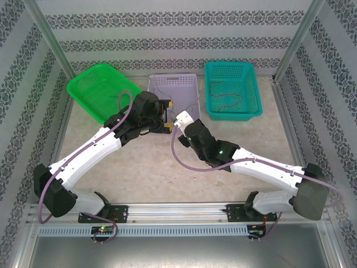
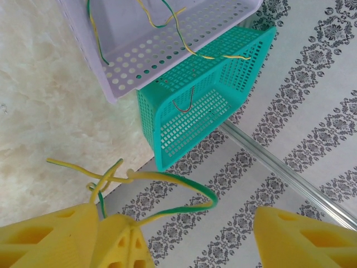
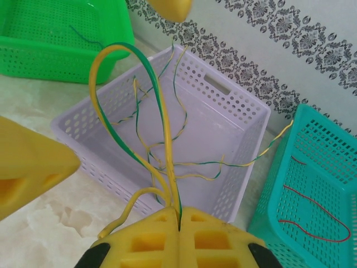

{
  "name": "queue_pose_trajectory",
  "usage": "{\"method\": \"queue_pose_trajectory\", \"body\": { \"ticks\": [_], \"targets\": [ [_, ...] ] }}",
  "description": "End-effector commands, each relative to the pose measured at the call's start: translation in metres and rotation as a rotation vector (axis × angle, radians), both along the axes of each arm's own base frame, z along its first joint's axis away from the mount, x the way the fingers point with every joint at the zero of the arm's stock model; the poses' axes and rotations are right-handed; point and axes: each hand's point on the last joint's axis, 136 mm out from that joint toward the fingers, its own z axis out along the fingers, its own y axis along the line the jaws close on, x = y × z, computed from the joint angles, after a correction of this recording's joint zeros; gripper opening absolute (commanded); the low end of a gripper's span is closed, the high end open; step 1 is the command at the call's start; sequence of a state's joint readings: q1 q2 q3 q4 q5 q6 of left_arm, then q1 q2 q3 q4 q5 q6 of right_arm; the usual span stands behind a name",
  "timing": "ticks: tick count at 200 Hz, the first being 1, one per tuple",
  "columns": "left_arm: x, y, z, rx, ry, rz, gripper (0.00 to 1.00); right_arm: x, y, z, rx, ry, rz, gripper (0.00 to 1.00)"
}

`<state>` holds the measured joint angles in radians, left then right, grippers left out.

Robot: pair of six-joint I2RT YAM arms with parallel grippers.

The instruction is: Untangle the cables

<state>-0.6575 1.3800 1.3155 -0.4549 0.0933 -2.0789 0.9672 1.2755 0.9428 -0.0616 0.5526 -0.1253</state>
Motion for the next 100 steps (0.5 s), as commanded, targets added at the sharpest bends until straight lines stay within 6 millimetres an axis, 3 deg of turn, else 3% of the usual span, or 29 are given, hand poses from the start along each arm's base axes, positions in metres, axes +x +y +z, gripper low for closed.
{"method": "queue_pose_trajectory", "body": {
  "ticks": [1,51,100],
  "targets": [
    [0.003,-0.008,0.019,-0.192,0.084,0.123,0.72,0.0,0.0,-0.004,-0.044,-0.028,-0.007,0.0],
    [-0.004,-0.005,-0.019,-0.149,0.151,0.126,0.59,-0.012,0.009,0.01,-0.035,-0.061,0.039,0.0],
    [0.005,0.016,-0.045,-0.115,0.151,0.19,0.28,-0.036,0.013,0.011,0.012,-0.011,0.118,0.0]
  ]
}}
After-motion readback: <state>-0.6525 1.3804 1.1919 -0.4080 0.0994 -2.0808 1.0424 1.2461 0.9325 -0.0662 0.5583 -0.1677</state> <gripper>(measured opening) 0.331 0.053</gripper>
